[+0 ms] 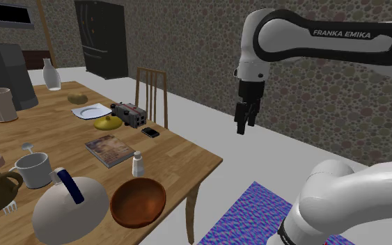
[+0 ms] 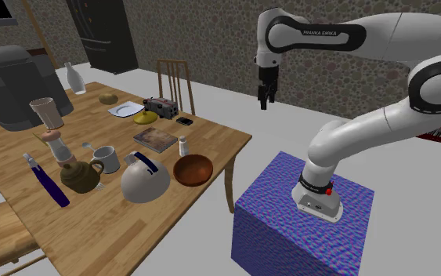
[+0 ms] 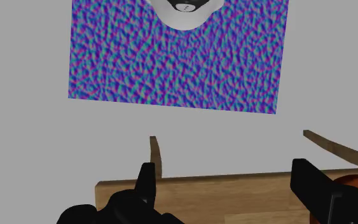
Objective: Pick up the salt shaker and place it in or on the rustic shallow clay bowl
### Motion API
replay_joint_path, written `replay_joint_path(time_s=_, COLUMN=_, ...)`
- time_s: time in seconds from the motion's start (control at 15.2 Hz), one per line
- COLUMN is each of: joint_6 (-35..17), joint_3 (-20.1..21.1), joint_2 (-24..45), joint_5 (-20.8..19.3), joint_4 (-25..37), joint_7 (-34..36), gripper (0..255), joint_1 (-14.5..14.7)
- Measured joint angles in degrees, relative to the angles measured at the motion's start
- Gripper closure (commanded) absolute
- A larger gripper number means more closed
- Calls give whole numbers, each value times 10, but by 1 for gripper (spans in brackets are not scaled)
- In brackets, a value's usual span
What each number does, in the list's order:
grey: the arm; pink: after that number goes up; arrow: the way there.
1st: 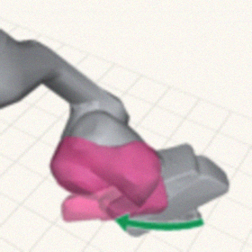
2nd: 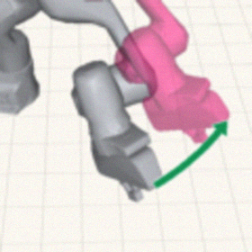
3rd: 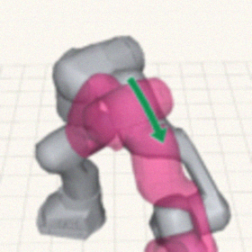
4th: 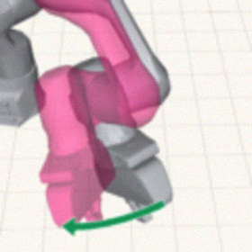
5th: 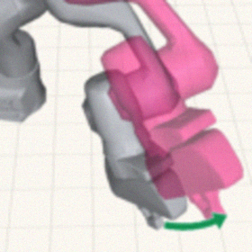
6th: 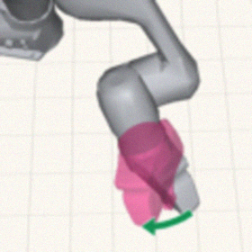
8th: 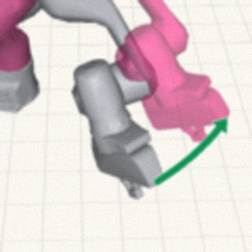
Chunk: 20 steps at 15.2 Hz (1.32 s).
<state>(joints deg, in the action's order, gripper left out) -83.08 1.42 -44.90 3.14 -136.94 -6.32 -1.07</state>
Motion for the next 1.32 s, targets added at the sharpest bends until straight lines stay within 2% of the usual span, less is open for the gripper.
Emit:
replay_joint_path(time_s=0.2, joint_6=-15, joint_3=9, joint_2=21, joint_5=3, joint_4=5, joint_7=7, gripper=0, joint_1=2)
replay_joint_path(time_s=0.59, joint_6=-84, joint_3=57, joint_2=140, joint_5=14, joint_4=49, joint_7=50, gripper=0, joint_1=13)
replay_joint_path(time_s=0.99, joint_6=-137, joint_3=102, joint_2=269, joint_5=5, joint_4=118, joint_7=100, gripper=0, joint_1=22)
replay_joint_path(time_s=1.32, joint_6=-164, joint_3=134, joint_2=385, joint_5=-19, joint_4=196, joint_7=148, gripper=0, joint_1=32)
